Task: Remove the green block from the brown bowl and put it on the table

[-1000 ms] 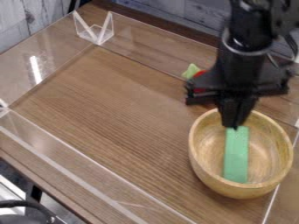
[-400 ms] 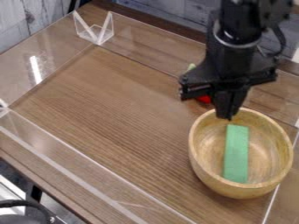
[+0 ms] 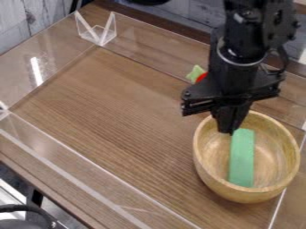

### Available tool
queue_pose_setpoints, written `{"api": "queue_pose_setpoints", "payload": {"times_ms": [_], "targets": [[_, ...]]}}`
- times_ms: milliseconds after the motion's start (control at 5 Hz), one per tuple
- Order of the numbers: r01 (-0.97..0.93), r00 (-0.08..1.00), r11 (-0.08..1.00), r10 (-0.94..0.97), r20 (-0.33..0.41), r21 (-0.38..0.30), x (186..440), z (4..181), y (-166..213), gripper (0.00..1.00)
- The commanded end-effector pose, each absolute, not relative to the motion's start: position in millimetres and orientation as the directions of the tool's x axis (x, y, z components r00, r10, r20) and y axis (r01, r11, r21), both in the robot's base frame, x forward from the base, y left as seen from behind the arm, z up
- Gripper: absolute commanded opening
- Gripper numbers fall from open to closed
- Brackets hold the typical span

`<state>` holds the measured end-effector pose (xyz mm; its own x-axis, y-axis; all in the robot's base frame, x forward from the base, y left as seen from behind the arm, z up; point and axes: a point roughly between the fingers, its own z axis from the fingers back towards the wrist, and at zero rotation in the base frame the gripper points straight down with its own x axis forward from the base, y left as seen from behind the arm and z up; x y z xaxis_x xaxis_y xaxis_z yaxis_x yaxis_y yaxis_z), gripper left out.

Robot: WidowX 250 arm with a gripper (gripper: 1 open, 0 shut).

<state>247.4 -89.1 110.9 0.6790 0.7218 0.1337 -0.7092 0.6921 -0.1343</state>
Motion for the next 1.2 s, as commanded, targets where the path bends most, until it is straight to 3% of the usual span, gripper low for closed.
{"api": "queue_pose_setpoints", "payload": {"times_ms": [0,400,1000], "targets": [[-0.681,0.69,0.709,0.705,0.161,-0.185,251.8,129.2,-87.0,0.0],[-0.642,0.723,0.741,0.67,0.168,-0.196,250.1,139.0,-83.5,0.0],[-0.662,0.711,0.727,0.686,0.152,-0.183,249.9,130.4,-92.1,0.0]]}}
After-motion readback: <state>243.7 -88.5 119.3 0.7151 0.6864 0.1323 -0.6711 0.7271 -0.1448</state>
